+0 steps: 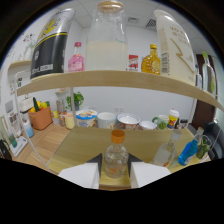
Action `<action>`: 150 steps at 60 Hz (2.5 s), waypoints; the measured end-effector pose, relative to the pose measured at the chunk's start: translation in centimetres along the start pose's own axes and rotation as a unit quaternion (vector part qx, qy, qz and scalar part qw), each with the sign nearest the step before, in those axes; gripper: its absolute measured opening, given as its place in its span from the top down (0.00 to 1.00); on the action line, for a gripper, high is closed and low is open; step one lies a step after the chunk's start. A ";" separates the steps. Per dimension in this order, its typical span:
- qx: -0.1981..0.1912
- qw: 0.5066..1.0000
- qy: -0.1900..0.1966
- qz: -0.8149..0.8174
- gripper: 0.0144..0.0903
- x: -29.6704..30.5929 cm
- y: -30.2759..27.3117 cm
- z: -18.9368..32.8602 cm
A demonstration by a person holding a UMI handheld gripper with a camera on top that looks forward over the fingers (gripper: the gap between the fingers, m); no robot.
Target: Make me a cup of Vodka Sunrise.
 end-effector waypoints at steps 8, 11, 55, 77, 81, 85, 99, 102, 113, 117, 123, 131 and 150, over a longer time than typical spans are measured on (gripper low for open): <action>0.000 1.000 -0.005 0.005 0.71 -0.2 -0.1 -0.1; -0.002 1.000 -0.008 0.007 0.71 -0.2 0.0 -0.1; 0.016 0.998 -0.030 0.056 0.73 -2.8 5.2 -13.2; -0.030 0.998 -0.008 0.053 0.73 -2.8 12.5 -5.6; -0.046 0.998 -0.003 0.045 0.73 -2.8 13.9 -4.3; -0.062 0.997 0.000 0.041 0.73 -2.9 15.2 -3.3; -0.112 0.993 0.022 0.030 0.73 -2.6 18.4 -1.5; -0.117 0.993 0.021 0.018 0.73 -2.7 18.5 -1.3; -0.114 0.993 0.017 -0.008 0.72 -2.9 18.5 -1.4; -0.110 0.994 0.016 -0.005 0.72 -2.8 18.7 -1.7; -0.108 0.994 0.010 0.009 0.71 -2.8 18.9 -1.9; -0.116 0.993 0.000 0.025 0.67 -2.7 19.1 -2.4; -0.048 0.998 -0.020 0.035 0.05 -2.0 12.1 -9.6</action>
